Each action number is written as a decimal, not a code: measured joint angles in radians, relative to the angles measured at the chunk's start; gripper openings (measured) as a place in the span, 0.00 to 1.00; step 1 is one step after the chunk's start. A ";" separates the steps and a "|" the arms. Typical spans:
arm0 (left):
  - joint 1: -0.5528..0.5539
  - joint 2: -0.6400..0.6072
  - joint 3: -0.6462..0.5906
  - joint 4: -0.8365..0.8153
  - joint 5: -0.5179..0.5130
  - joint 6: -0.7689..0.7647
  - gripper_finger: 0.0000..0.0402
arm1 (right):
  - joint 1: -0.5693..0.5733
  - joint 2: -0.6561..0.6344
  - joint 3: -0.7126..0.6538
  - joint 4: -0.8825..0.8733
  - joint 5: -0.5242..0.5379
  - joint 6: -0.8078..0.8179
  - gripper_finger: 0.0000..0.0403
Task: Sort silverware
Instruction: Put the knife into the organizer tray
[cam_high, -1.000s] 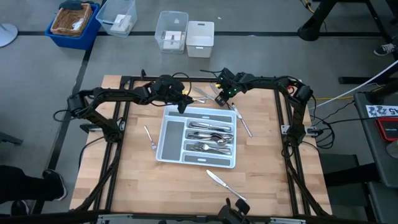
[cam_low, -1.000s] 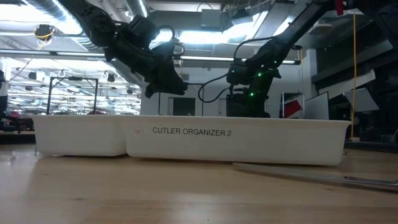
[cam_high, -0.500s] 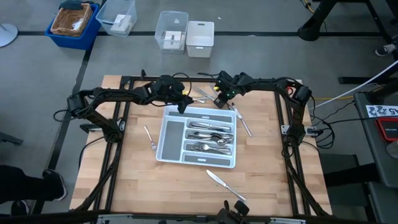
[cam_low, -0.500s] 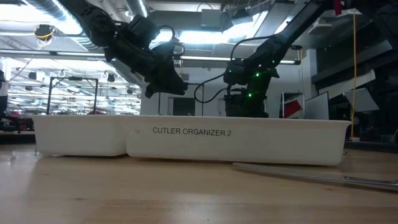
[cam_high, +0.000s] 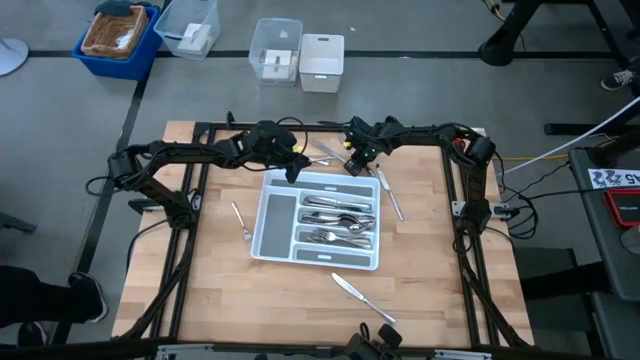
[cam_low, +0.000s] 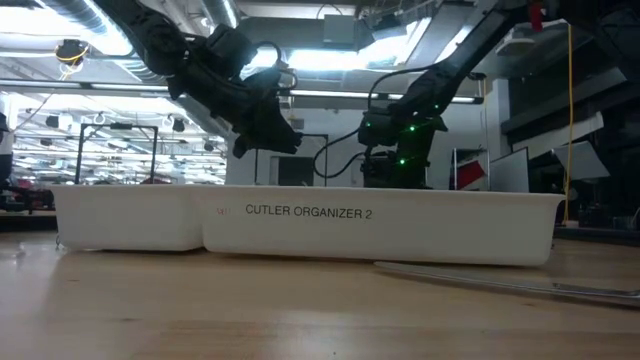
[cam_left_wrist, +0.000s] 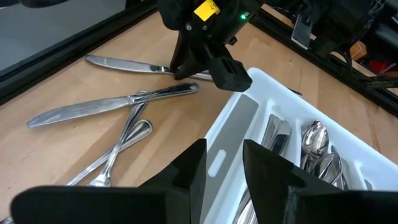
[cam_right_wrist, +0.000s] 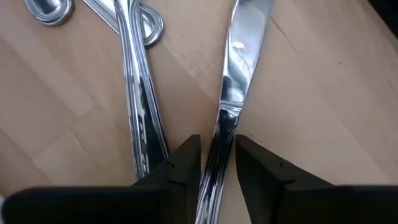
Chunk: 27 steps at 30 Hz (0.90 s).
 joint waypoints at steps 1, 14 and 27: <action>0.000 0.000 0.000 0.000 0.000 0.000 0.24 | 0.000 0.001 0.000 -0.004 0.000 -0.001 0.24; 0.000 0.000 0.000 -0.001 0.000 0.003 0.24 | 0.000 0.002 -0.001 -0.030 -0.019 -0.002 0.07; 0.000 0.000 0.000 0.000 0.000 0.000 0.24 | 0.000 0.012 0.130 -0.136 -0.097 -0.024 0.09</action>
